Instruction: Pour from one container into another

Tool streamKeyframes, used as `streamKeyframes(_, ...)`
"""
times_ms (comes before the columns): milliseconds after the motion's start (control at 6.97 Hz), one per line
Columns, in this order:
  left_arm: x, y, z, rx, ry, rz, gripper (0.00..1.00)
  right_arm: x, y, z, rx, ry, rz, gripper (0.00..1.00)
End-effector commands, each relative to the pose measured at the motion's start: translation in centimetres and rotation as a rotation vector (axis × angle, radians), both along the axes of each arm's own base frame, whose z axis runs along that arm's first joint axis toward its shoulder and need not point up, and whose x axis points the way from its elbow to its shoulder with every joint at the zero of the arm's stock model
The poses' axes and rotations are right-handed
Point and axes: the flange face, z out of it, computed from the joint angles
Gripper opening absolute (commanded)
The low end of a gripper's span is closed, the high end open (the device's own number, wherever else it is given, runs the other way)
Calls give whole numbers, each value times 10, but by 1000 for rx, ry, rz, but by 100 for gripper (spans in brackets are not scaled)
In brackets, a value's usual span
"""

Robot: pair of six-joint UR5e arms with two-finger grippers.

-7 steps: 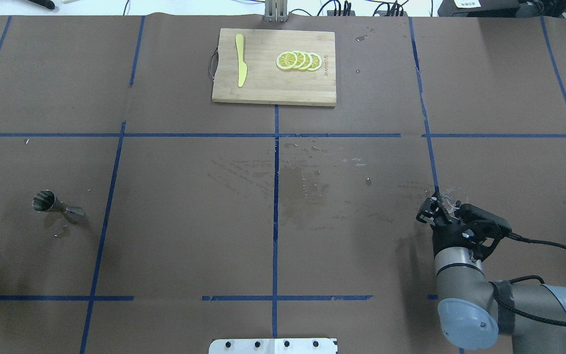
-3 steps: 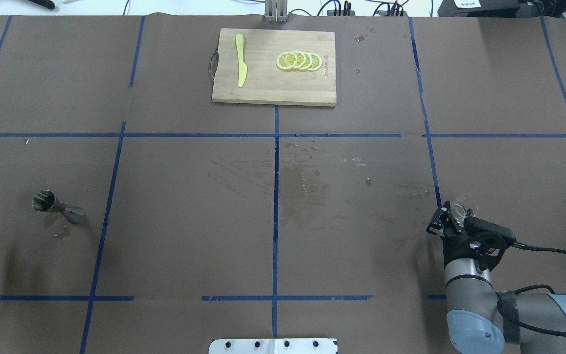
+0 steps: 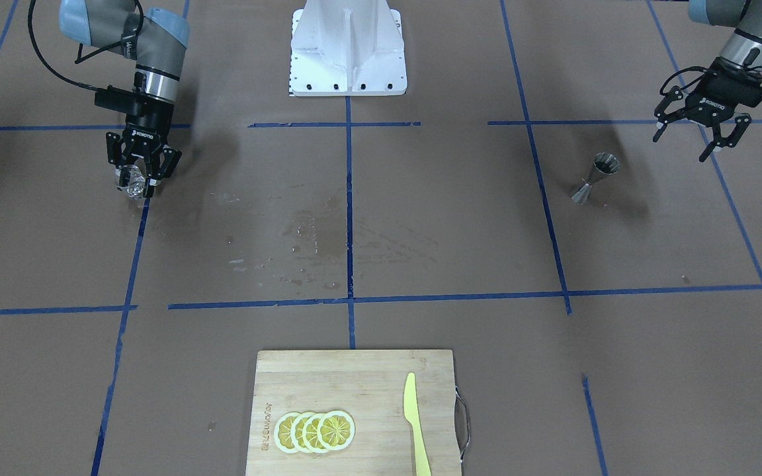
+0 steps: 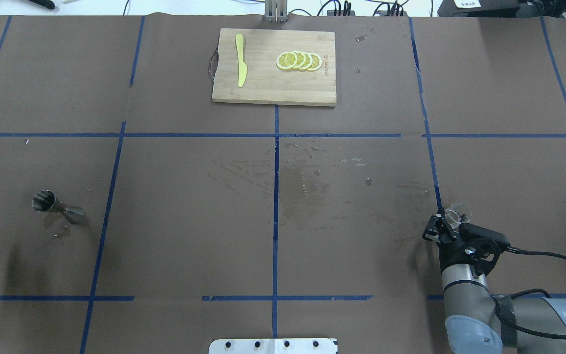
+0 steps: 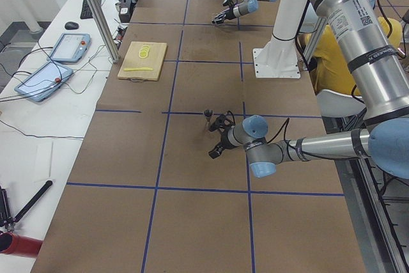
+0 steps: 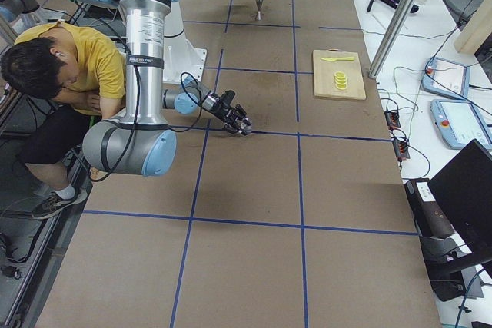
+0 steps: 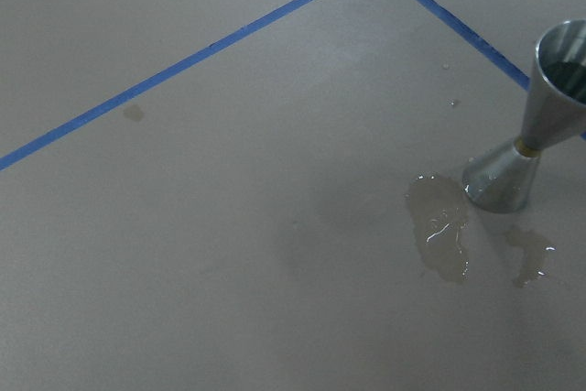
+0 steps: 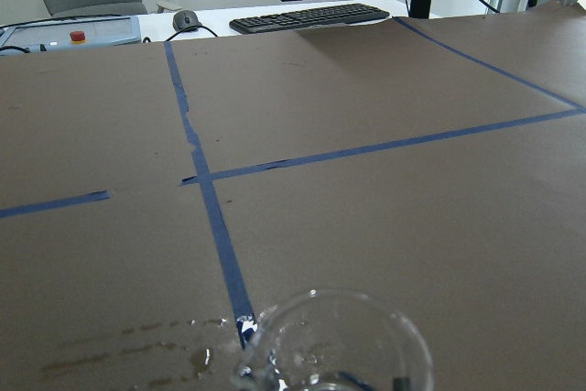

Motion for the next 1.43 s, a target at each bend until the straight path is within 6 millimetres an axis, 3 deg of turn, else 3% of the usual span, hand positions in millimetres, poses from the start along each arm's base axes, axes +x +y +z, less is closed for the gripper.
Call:
streamKeyframes(0, -1, -1, -2, 3, 3, -6, 100, 0, 0, 2, 5, 12, -20, 61)
streamKeyframes(143, -2, -1, -2, 3, 3, -7, 100, 1, -1, 0, 10, 21, -27, 100)
streamKeyframes(430, -4, -2, -3, 6, 7, -12, 100, 4, 1, -13, 19, 20, -47, 100)
streamKeyframes(574, -6, -3, -3, 6, 7, -20, 100, 6, 11, -40, 29, -15, -84, 100)
streamKeyframes(717, -6, -4, -4, 8, 9, -21, 100, 2, 29, -52, 30, -38, -125, 100)
streamKeyframes(861, -6, -4, -5, 8, 11, -23, 100, 6, 43, -49, 25, -20, -169, 100)
streamKeyframes(1004, -6, -4, -6, 9, 12, -23, 100, 32, 55, -53, 16, 20, -240, 100)
streamKeyframes(1291, -4, -6, -3, 6, 9, -23, 100, 59, 65, -58, -49, 114, -402, 100)
